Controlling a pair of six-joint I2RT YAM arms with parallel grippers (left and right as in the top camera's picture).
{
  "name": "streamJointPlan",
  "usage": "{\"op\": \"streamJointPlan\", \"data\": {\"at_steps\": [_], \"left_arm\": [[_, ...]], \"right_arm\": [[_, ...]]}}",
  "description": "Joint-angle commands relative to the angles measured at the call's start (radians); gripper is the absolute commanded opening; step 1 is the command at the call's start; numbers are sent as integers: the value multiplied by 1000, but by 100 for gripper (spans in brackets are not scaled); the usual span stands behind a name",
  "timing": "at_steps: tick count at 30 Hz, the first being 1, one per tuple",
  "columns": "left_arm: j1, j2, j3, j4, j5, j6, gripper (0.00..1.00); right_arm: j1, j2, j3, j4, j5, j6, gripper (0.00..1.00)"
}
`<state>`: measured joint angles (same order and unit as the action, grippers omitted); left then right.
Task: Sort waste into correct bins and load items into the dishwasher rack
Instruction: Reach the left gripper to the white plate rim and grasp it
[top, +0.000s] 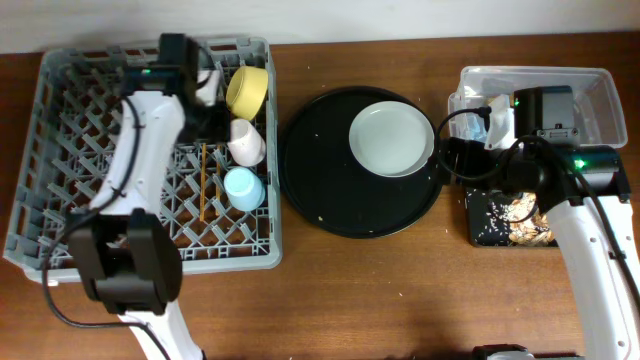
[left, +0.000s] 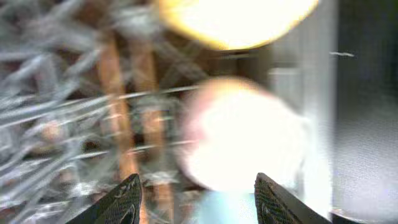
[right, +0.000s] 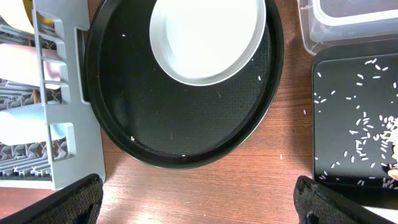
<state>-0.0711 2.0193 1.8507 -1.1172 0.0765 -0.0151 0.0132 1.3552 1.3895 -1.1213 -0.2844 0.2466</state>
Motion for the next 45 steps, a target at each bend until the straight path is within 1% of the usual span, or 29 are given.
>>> {"op": "streamJointPlan", "data": {"at_steps": [1,2,5,6,7,8,12,14,16,23,30,33,35,39,41,45], "left_arm": [[-171,-24,16,20,70,4,58],[-208,-24,16,34,33,0,58],[-283,-24,16,103,18,-88,58],[-304,-24,16,130,-1,-132,58],[-345,-13,14,196,-47,-204,58],[-360,-4,14,222,-60,-219,58],[-456,99,14,360,-131,-308,58],[-491,163,14,402,-198,-375,59],[-511,203,14,419,-230,-417,59],[-550,330,14,452,-231,-441,58],[-564,362,14,459,-231,-441,53],[-566,379,14,466,-230,-441,47],[-566,380,14,466,-230,-441,46],[-566,384,14,467,-231,-441,38],[-568,394,14,471,-231,-441,31],[-568,399,14,474,-232,-441,24]], "right_arm": [[3,0,14,2,8,-6,98],[3,0,14,2,9,-7,98],[3,0,14,2,8,-6,98],[3,0,14,2,8,-6,98],[3,0,14,2,9,-7,98],[3,0,14,2,8,-6,98],[3,0,14,2,9,-6,98],[3,0,14,2,8,-6,98],[3,0,14,2,8,-6,98],[3,0,14,2,8,-6,98],[3,0,14,2,8,-6,99],[3,0,14,2,8,-6,99],[2,0,14,2,9,-6,98],[3,0,14,2,9,-7,98],[3,0,14,2,8,-6,99],[3,0,14,2,8,-6,98]]}}
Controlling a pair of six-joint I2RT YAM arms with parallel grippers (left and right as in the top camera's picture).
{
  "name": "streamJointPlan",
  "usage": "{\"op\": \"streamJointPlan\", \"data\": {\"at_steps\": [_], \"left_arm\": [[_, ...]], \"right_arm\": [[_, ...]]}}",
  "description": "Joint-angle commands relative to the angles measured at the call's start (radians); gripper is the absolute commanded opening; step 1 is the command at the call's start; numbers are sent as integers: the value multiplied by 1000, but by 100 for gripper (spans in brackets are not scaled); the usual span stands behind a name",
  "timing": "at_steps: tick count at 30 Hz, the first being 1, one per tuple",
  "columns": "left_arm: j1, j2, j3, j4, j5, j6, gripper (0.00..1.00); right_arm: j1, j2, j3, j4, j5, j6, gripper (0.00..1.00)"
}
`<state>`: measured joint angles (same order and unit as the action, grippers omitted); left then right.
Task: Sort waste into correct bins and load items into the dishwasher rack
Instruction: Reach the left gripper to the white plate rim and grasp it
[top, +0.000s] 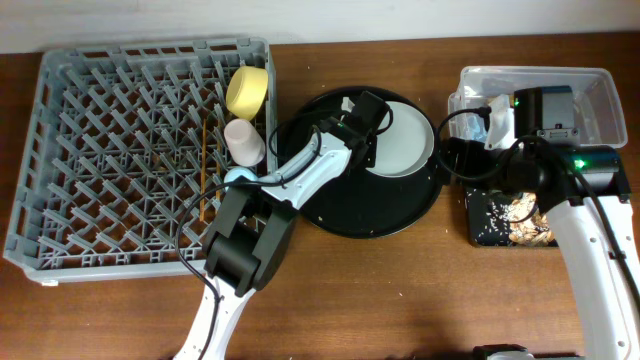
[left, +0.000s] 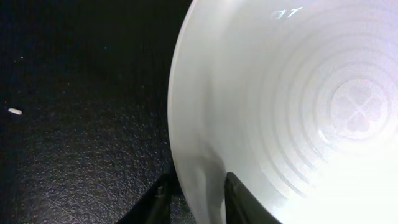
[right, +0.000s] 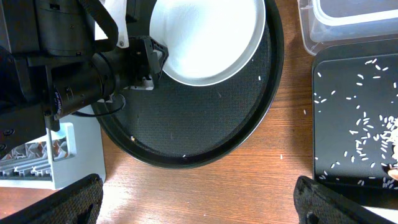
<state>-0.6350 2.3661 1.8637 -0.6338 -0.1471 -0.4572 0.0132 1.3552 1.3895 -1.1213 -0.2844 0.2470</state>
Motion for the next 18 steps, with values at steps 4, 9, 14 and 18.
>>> {"op": "streamJointPlan", "data": {"at_steps": [4,9,14,18], "left_arm": [[-4,52,2,-8,-8,1,16],[-4,52,2,-6,-4,1,13],[-4,52,2,-6,0,1,5],[-4,52,6,-6,1,1,0]], "right_arm": [[3,0,14,2,8,-7,98],[3,0,14,2,8,-7,98],[3,0,14,2,8,-7,99],[3,0,14,2,9,-7,98]]}}
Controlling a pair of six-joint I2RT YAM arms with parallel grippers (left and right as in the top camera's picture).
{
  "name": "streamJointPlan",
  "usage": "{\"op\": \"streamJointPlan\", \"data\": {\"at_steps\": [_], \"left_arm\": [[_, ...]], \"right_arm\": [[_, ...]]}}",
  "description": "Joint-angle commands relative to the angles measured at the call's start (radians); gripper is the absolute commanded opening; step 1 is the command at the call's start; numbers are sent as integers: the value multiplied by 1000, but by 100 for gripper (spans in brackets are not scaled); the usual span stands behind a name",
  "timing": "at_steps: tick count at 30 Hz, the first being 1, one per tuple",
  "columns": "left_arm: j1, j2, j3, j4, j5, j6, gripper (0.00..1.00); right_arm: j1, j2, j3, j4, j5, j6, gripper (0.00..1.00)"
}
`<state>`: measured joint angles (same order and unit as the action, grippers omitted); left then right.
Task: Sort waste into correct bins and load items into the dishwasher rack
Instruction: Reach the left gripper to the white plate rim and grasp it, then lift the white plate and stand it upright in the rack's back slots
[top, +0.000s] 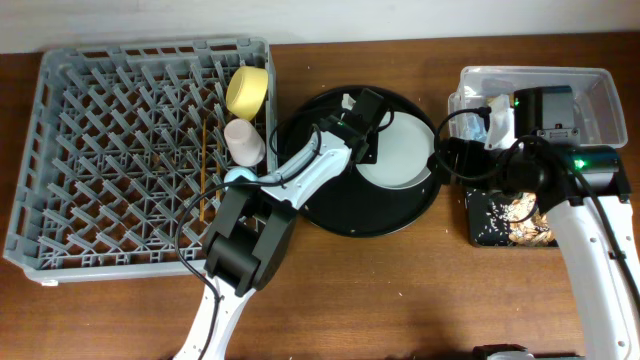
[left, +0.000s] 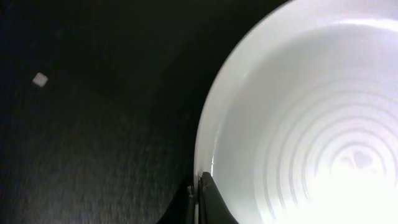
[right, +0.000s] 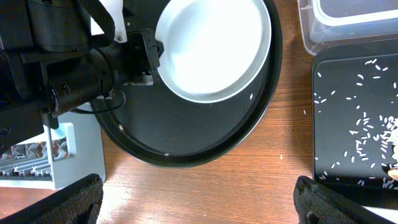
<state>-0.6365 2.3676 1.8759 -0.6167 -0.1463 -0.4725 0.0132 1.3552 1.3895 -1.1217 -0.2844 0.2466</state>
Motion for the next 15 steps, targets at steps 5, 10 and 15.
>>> {"op": "streamJointPlan", "data": {"at_steps": [5,10,15], "left_arm": [[-2,50,51,-91,-2,17,0],[31,50,285,-318,-9,112,0],[95,50,706,-632,-85,278,0]], "right_arm": [[3,0,14,3,8,-6,98],[2,0,14,3,8,-7,98],[2,0,14,3,8,-7,99]]}}
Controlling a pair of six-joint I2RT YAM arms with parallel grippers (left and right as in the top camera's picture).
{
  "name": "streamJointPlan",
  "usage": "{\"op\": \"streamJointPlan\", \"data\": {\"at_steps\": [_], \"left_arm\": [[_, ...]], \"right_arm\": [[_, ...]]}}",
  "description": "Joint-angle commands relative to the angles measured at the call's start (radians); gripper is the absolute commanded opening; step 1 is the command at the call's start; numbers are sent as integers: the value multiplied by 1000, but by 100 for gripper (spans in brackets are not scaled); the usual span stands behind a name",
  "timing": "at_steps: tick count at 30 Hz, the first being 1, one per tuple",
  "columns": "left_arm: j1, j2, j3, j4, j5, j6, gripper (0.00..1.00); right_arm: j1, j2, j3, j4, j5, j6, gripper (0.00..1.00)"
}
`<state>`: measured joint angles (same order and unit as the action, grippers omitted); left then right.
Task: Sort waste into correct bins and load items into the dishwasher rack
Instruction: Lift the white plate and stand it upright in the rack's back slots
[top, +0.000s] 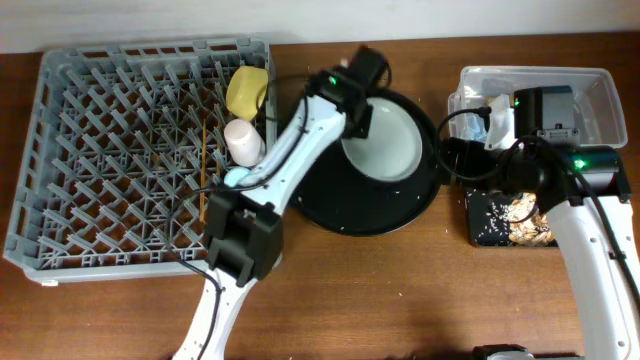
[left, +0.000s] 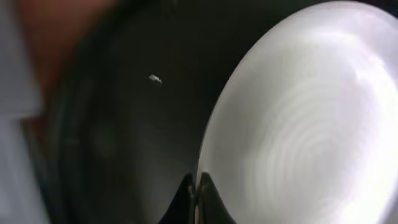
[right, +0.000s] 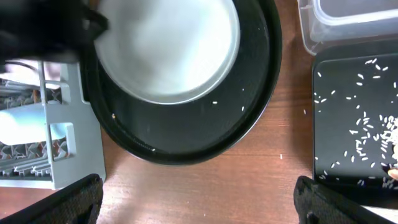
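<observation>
My left gripper is shut on the left rim of a white plate. In the overhead view the left gripper holds the plate over the round black tray. The grey dishwasher rack holds a yellow cup, a pink cup and brown chopsticks. A blue cup is mostly behind my left arm. At the tray's right edge my right gripper stands wide open above bare wood, holding nothing.
A clear plastic bin sits at the back right. In front of it lies a black container scattered with rice grains. Loose grains lie on the tray. The rack's corner shows beside the tray.
The plate, still in my left gripper, has shifted left and toward the back over the tray. The left wrist is now further back. The right arm has not moved.
My left gripper was open over the rack by the cups while the plate lay on the tray. Then its fingers stood around the plate's left rim. Then they were shut on the rim, and now the plate sits further left.
</observation>
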<state>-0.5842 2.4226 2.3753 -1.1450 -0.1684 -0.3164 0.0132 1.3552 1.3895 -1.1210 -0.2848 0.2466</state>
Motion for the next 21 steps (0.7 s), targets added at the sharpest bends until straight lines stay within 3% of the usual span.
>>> {"op": "streamJointPlan", "data": {"at_steps": [1,5,8,10,15,21], "left_arm": [[60,-5,303,-162,-99,157,0],[151,-5,657,-330,-288,309,0],[232,-5,743,-332,-506,452,0],[301,0,732,-329,-637,468,0],[446,30,731,-302,-659,468,0],[491,135,731,-284,-660,434,0]], "right_arm": [[2,0,14,2,9,-7,99],[2,0,14,2,9,-7,98],[2,0,14,2,9,-6,98],[2,0,14,2,9,-7,98],[2,0,14,2,9,-6,98],[2,0,14,2,9,-6,99]]}}
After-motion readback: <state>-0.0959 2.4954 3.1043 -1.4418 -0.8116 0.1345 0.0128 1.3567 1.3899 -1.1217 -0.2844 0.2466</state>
